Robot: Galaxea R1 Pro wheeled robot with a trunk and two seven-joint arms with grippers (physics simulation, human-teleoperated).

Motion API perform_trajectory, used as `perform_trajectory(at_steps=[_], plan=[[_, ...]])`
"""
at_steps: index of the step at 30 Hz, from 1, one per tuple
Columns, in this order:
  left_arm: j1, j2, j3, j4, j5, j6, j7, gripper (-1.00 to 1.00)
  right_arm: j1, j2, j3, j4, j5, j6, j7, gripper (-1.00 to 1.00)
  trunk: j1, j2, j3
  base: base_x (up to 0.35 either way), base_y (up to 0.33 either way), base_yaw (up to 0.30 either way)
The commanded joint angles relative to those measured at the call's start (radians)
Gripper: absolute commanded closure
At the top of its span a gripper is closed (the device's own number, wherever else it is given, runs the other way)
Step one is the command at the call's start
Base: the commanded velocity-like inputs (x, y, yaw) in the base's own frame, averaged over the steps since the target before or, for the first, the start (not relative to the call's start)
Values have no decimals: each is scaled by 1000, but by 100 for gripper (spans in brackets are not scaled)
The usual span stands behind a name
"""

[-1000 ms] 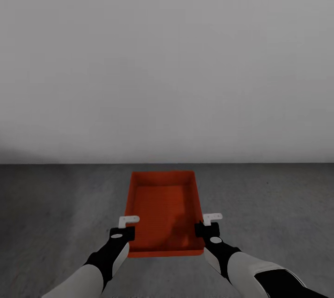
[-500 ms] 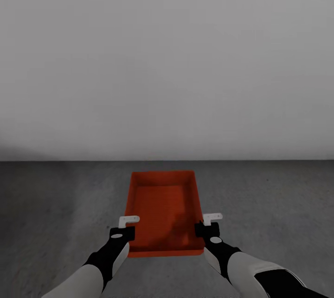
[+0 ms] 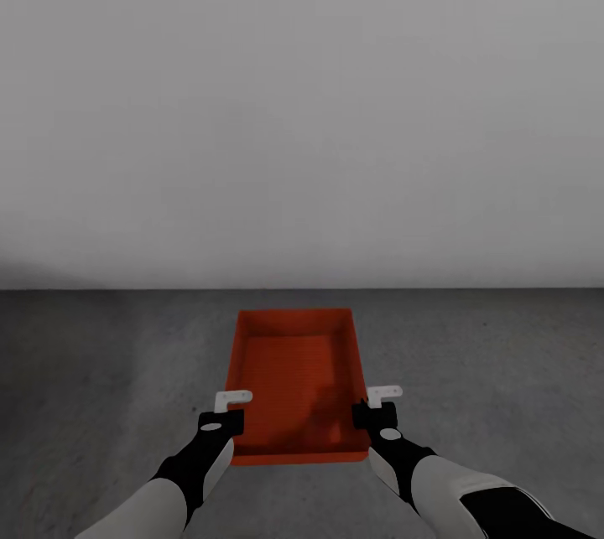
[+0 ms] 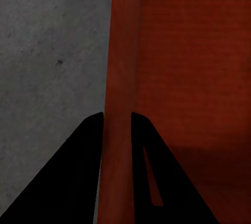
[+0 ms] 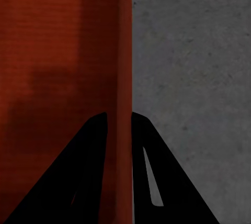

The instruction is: Move the two storage containers from the living room to the garage. In the garage, place one container on the floor and stack the other container on top of it (either order is fine).

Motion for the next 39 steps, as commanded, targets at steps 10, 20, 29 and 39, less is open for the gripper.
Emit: perform_trajectory(at_steps=[10, 20, 29, 39], plan=[[-1, -1, 26, -7, -24, -38, 22, 100, 0, 4, -31, 2, 11, 2, 1, 100, 38, -71, -32, 0, 0, 0], [-1, -1, 26, -7, -24, -38, 22, 100, 0, 4, -31, 2, 12, 3, 1, 100, 77, -141, -64, 0, 0, 0], [-1, -1, 26, -7, -24, -38, 22, 100, 0, 4, -31, 2, 12, 2, 1, 100, 111, -204, -92, 0, 0, 0], [-1, -1, 26, -7, -24, -38, 22, 100, 0, 4, -31, 2, 12, 2, 1, 100, 150, -274, -123, 0, 0, 0]])
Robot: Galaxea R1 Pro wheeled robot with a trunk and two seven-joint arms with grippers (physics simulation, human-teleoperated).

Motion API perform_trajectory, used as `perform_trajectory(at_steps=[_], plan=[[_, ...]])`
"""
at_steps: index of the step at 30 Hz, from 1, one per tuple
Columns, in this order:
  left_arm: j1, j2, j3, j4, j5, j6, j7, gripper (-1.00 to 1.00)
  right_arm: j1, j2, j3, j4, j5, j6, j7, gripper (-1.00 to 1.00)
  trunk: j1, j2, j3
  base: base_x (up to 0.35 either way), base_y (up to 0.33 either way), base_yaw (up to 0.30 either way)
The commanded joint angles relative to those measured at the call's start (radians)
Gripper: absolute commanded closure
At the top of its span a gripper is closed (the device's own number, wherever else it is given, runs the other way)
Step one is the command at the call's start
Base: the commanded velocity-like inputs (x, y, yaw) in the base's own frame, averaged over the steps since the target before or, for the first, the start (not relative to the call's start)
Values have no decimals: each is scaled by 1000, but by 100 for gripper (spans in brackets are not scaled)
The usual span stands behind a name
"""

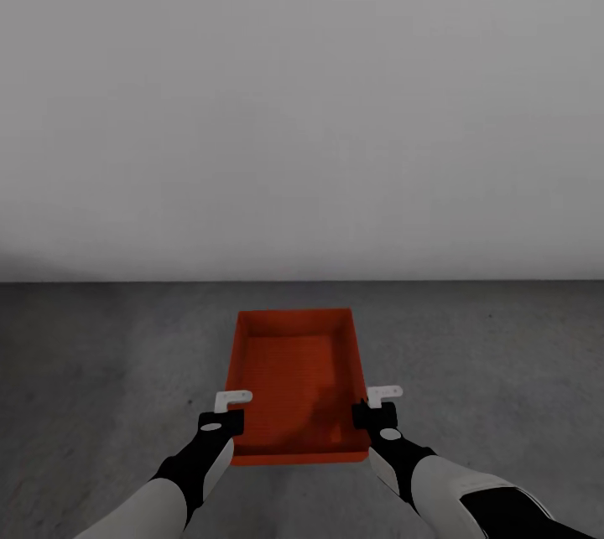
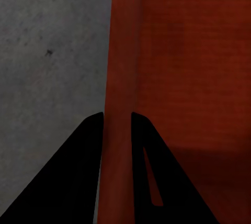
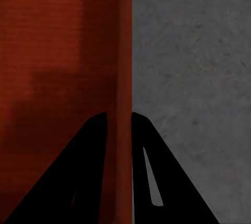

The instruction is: Move the two storage containers from the living room to the garage. In the garage, place one container on the floor and stack the other container on top of it (either order is fine).

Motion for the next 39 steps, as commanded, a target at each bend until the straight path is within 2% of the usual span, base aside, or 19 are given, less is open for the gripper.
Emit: perform_trajectory(at_steps=[1, 39], plan=[[-1, -1, 26, -7, -24, -38, 22, 100, 0, 4, -30, 2, 11, 2, 1, 100, 4, -8, -4, 0, 0, 0], [-1, -1, 26, -7, -24, -38, 22, 100, 0, 4, -30, 2, 12, 1, 1, 100, 149, -274, -123, 0, 0, 0]])
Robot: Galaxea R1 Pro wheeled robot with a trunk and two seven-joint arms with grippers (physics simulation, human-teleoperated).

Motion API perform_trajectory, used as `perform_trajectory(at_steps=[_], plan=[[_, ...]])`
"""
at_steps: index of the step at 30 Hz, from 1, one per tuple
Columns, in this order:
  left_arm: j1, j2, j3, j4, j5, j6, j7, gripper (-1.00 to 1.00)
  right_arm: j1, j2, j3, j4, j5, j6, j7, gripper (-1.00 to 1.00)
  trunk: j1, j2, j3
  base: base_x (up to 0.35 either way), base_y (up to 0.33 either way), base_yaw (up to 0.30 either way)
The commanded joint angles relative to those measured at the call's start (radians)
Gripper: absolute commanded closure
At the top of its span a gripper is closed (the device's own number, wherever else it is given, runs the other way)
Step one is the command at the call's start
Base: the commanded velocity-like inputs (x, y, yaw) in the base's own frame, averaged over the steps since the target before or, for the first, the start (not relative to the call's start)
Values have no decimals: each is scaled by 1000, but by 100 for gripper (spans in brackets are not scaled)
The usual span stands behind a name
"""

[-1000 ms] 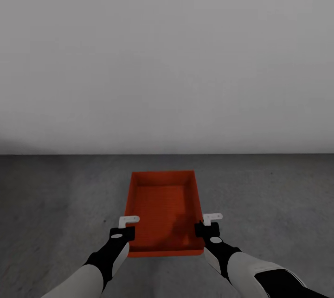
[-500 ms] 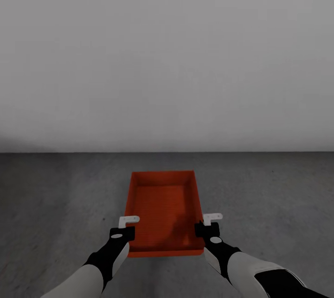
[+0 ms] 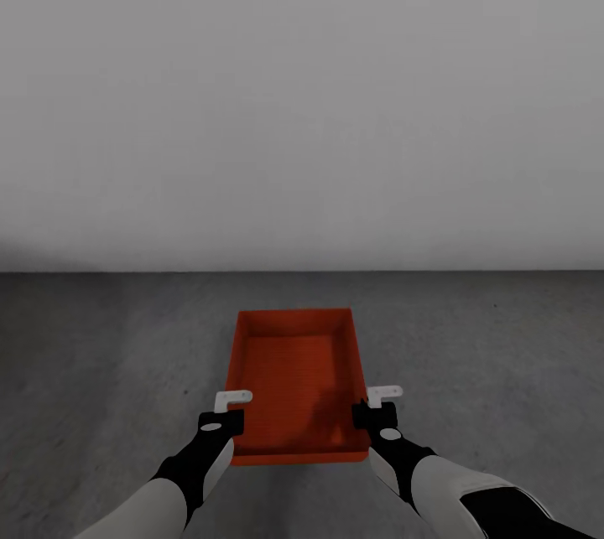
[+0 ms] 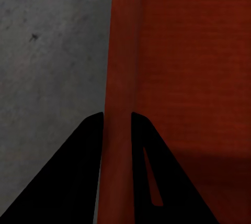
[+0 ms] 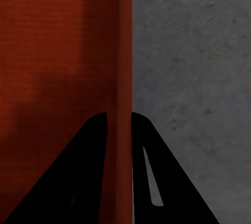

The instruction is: Move the two storage containers from the living room to the garage. In the garage, place one container on the floor and stack the other container on top of it (either order is fine).

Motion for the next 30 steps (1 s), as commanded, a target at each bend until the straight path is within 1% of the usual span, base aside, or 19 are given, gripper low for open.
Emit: perform_trajectory(at_steps=[1, 30], plan=[[-1, -1, 27, -8, -24, -36, 22, 100, 0, 4, -30, 2, 11, 2, 1, 100, 4, -8, -4, 0, 0, 0], [-1, -1, 27, -7, -24, -36, 23, 100, 0, 4, -30, 2, 11, 2, 1, 100, 115, -211, -95, 0, 0, 0]])
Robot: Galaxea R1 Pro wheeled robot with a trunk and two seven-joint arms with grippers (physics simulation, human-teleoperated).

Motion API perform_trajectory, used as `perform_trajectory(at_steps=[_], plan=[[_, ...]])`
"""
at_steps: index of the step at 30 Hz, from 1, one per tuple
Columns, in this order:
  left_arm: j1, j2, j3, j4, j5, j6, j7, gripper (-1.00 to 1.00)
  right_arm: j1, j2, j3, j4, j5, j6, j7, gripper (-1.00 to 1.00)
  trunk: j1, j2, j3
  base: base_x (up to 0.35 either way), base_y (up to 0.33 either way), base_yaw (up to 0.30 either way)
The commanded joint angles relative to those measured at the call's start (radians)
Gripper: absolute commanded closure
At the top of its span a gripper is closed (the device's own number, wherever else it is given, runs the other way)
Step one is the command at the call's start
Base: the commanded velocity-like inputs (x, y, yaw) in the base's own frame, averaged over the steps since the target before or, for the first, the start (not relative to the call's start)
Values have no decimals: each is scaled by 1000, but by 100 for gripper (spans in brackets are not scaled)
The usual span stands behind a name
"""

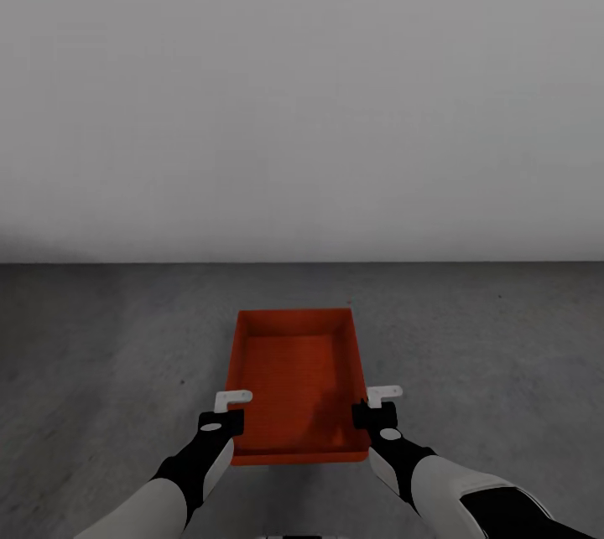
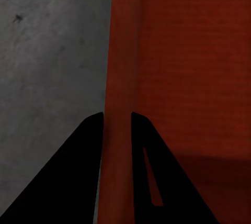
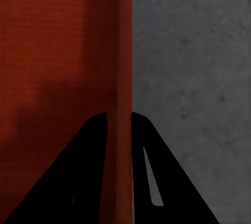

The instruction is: Move the two storage containers from the living room to the garage. In the garage, place one container on the floor and stack the other container on top of it (either order is fine).

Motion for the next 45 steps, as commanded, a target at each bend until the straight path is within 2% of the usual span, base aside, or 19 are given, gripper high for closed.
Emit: perform_trajectory(at_steps=[1, 30, 45], plan=[[-1, -1, 26, -8, -23, -36, 24, 100, 0, 4, -30, 2, 11, 2, 1, 100, 4, -8, -4, 0, 0, 0], [-1, -1, 26, -9, -23, -37, 23, 100, 0, 4, -30, 2, 11, 2, 1, 100, 115, -211, -95, 0, 0, 0], [-1, -1, 26, -12, -23, -36, 23, 100, 0, 4, -30, 2, 11, 2, 1, 100, 115, -211, -95, 0, 0, 0]])
